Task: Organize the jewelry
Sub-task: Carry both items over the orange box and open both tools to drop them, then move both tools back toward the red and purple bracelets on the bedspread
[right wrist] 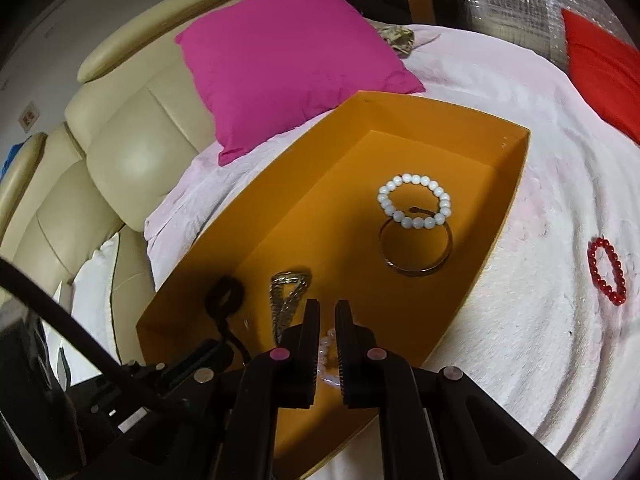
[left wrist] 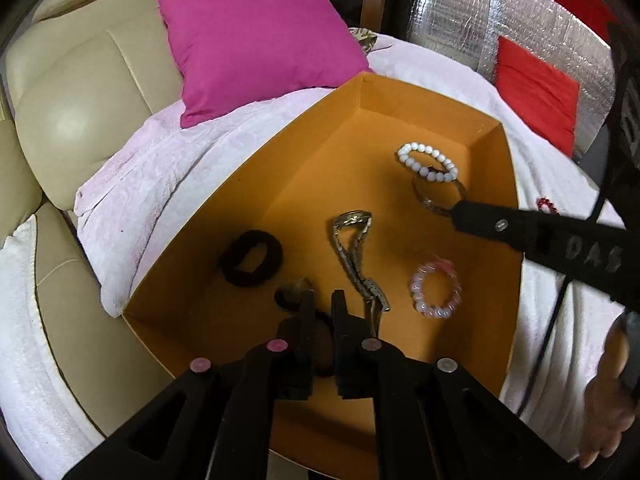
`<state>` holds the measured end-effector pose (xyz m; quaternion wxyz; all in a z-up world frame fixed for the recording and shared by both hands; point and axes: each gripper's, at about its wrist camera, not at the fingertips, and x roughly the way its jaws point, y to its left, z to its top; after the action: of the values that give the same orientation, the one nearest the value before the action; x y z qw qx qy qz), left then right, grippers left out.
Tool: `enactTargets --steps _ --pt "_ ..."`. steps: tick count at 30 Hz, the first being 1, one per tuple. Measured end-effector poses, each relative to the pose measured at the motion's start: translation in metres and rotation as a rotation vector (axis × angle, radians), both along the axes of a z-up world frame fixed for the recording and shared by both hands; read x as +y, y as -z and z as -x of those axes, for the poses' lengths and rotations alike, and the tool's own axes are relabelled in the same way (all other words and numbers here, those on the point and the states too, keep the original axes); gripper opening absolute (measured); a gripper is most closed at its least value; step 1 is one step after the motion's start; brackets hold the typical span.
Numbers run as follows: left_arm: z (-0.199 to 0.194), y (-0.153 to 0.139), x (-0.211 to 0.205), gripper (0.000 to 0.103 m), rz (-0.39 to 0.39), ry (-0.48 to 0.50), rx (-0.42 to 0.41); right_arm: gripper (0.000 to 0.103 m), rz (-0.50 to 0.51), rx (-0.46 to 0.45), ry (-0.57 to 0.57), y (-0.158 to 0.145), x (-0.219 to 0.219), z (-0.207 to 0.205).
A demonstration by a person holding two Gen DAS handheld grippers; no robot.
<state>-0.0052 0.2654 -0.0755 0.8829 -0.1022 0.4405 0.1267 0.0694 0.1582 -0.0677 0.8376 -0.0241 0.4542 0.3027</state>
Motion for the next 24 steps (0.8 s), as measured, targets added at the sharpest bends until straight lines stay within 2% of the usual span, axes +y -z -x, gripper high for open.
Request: enactTargets --steps 1,2,5,6,12,14,16,18,24 --pt "0.001 -0.001 0.0 0.017 -0.002 -0.004 -0.002 0.009 -0.008 -0.001 0.008 -0.002 -0.004 -0.002" --pt "0.001 -0.003 0.0 0.024 -0.001 -0.006 -0.007 0.009 -0.017 -0.005 0.013 -0.005 -0.007 -0.001" --pt "0.005 -0.013 0.0 0.056 -0.011 -0.031 -0.028 0.009 -0.054 -0.041 0.036 -0.016 -0.023 -0.001" --pt "0.006 -0.018 -0.001 0.062 -0.017 -0.041 -0.04 0.009 -0.068 -0.047 0.047 -0.02 -0.03 -0.001" --pt "0.013 -0.053 -0.018 0.07 -0.045 -0.057 -0.101 0.011 -0.15 -0.1 0.11 -0.05 -0.081 0.007" --pt "0.015 -0.068 -0.03 0.074 -0.069 -0.047 -0.127 0.018 -0.168 -0.112 0.132 -0.057 -0.1 0.011" --pt "0.016 -0.082 -0.045 0.076 -0.104 -0.028 -0.155 0.03 -0.19 -0.115 0.165 -0.062 -0.122 0.014" --pt "0.016 -0.094 -0.061 0.079 -0.139 -0.005 -0.173 0.033 -0.212 -0.12 0.204 -0.065 -0.145 0.016" --pt "0.007 -0.118 -0.113 0.081 -0.233 0.083 -0.205 0.033 -0.266 -0.113 0.319 -0.064 -0.215 0.018"
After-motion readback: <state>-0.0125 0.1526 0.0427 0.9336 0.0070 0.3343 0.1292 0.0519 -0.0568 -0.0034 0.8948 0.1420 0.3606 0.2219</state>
